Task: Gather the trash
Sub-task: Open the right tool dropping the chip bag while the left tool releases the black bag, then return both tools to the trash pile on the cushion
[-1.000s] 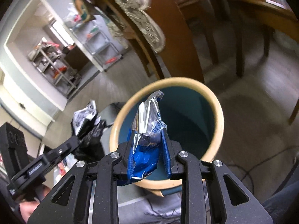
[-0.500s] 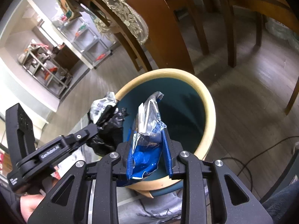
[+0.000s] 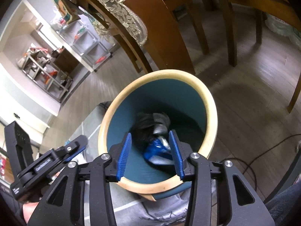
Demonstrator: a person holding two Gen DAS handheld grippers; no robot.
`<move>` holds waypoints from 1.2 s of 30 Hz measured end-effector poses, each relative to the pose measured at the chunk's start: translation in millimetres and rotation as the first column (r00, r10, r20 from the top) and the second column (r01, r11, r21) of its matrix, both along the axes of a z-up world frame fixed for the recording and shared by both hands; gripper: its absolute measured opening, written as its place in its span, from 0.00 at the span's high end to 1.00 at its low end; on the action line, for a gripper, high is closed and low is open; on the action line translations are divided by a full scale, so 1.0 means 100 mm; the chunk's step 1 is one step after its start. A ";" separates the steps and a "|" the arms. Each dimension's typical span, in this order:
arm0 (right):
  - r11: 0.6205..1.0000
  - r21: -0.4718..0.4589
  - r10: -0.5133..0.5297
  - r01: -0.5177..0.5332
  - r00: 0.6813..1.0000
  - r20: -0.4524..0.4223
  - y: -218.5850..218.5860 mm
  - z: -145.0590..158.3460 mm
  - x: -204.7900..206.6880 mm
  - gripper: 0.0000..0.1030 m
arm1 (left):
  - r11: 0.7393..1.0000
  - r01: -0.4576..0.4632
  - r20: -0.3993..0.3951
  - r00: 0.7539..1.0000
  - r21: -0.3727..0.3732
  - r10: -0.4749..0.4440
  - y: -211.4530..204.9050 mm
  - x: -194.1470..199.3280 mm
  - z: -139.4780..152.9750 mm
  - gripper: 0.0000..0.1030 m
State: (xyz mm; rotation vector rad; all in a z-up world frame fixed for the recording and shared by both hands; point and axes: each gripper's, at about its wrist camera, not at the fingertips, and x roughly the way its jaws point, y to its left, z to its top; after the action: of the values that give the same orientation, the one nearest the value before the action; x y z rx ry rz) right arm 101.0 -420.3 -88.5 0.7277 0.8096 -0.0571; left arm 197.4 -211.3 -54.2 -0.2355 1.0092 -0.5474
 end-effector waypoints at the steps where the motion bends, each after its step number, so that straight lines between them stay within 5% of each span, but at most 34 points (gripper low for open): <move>1: 1.000 -0.004 0.001 -0.001 1.000 0.007 0.01 0.01 -0.01 0.48 | 1.000 -0.005 0.009 1.000 0.005 0.004 0.05 -0.02 0.02 0.56; 13: 0.979 -0.175 0.123 -0.109 0.990 0.074 0.42 0.22 0.02 0.28 | 0.995 -0.081 0.125 0.989 0.052 0.074 0.94 -0.37 0.23 0.24; 26: 0.923 -0.283 0.302 -0.263 0.948 0.104 0.93 0.35 0.02 0.25 | 0.957 -0.255 0.159 0.959 0.136 0.233 2.23 -0.72 0.24 0.23; 36: 0.895 -0.273 0.388 -0.352 0.918 0.086 1.22 0.34 0.00 0.25 | 0.917 -0.365 0.112 0.930 0.161 0.350 2.64 -0.74 0.06 0.23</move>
State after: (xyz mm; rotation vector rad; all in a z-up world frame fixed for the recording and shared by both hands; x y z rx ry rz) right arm 100.9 -297.8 -54.8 0.3220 0.7788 0.2307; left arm 123.6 53.1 -48.1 -0.2287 0.9027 -0.1291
